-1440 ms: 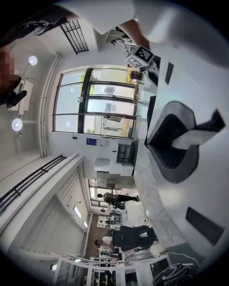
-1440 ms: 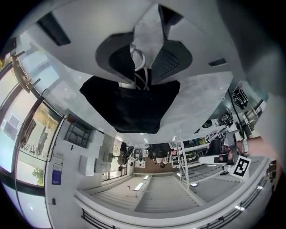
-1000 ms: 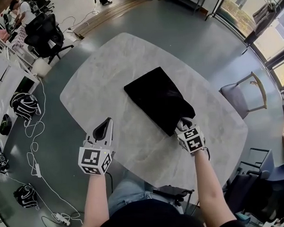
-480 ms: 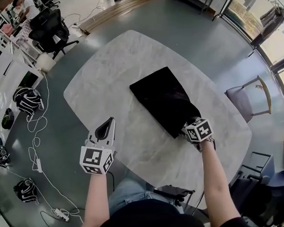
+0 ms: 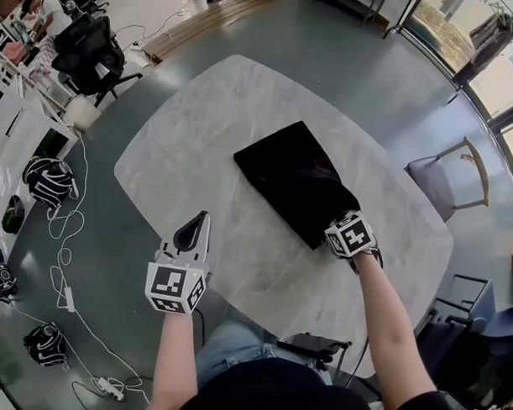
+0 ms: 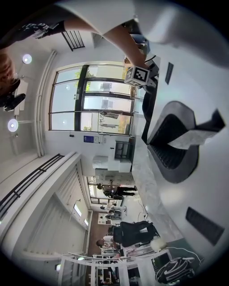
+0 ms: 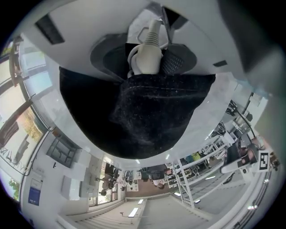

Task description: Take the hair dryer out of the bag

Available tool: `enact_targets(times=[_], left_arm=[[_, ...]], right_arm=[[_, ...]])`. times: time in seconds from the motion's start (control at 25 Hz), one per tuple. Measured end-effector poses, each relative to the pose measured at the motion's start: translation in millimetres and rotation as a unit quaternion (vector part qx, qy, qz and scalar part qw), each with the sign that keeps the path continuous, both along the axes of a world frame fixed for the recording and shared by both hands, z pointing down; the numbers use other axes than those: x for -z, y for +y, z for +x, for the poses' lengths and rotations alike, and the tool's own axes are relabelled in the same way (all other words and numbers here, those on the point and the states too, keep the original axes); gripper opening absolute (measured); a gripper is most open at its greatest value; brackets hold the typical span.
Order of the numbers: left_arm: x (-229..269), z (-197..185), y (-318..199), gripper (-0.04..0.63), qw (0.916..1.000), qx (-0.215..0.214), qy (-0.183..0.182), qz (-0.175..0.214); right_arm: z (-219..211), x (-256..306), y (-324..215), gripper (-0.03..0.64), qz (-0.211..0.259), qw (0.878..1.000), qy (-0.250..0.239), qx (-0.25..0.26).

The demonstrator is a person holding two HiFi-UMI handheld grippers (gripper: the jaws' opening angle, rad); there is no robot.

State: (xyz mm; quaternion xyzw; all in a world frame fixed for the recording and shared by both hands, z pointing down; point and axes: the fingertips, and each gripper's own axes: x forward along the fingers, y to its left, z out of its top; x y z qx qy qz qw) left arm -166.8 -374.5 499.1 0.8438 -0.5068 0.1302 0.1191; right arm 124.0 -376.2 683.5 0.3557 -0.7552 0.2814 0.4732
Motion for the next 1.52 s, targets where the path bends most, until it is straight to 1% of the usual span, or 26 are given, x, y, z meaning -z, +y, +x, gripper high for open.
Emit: enact_targets(times=[0.04, 0.12, 0.2, 0.4, 0.56, 0.76, 0.92, 1.12, 1.36, 1.52], left_arm=[[0.7, 1.3, -0.1, 0.011, 1.0000, -0.001, 0.001, 0.001], [2.5, 4.3, -0.3, 0.011, 1.0000, -0.005, 0.002, 0.003], [5.2, 7.5, -0.6, 0.011, 0.9999, -0.011, 0.003, 0.006], [11.8, 12.3, 1.4, 0.011, 0.9997, -0.020, 0.004, 0.013], [17.4, 19.3, 2.3, 0.011, 0.9994, -0.028, 0.006, 0.021], [26.9, 22.5, 1.8, 0.011, 0.9989, -0.034, 0.010, 0.032], [31.1, 26.4, 3.9, 0.011, 0.9985, -0.036, 0.014, 0.039], [34.3, 38.9, 8.9, 0.011, 0.9979, -0.045, 0.018, 0.044], [37.5, 53.2, 17.6, 0.011, 0.9970, -0.056, 0.023, 0.048], [45.0, 63.1, 20.1, 0.011, 0.9960, -0.063, 0.026, 0.057]], right_arm=[[0.0, 1.2, -0.2, 0.212, 0.004, 1.000, -0.002, -0.015], [-1.5, 5.1, 2.2, 0.199, 0.008, 0.999, -0.026, -0.046], [-2.8, 9.2, 7.2, 0.198, 0.009, 0.997, -0.042, -0.063], [4.2, 22.6, 23.5, 0.198, 0.000, 0.997, -0.035, -0.064], [19.6, 33.1, 37.6, 0.198, -0.010, 0.996, -0.039, -0.084], [34.6, 47.8, 53.9, 0.198, -0.005, 0.993, -0.048, -0.108], [47.2, 63.7, 66.0, 0.198, 0.016, 0.991, -0.051, -0.119], [55.0, 97.1, 67.8, 0.198, 0.060, 0.984, -0.085, -0.141], [52.5, 133.5, 67.5, 0.198, 0.109, 0.984, -0.073, -0.118], [49.7, 151.8, 75.6, 0.198, 0.129, 0.981, -0.086, -0.114]])
